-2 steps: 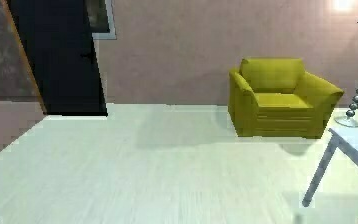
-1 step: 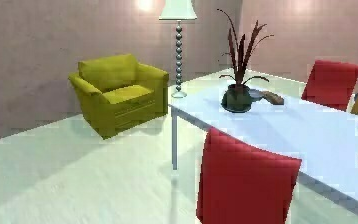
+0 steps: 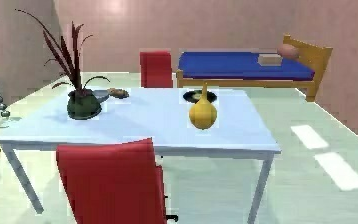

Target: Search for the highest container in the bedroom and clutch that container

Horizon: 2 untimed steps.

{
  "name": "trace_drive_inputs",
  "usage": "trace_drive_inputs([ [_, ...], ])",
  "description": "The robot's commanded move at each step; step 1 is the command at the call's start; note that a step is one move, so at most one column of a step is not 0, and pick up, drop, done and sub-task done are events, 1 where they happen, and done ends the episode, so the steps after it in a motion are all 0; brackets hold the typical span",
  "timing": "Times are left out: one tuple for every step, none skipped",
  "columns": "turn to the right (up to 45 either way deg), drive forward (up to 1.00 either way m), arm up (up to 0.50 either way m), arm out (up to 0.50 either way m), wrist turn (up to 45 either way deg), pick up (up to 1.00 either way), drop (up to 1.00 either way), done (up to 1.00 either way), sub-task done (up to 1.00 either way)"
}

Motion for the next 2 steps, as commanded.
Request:
trace_drive_inputs([
  [42.0,0.00,0.00,0.00,0.0,0.00,0.00,0.00,0.00],
  [0.0,1.00,0.00,0.00,0.0,0.00,0.00,0.00,0.00],
])
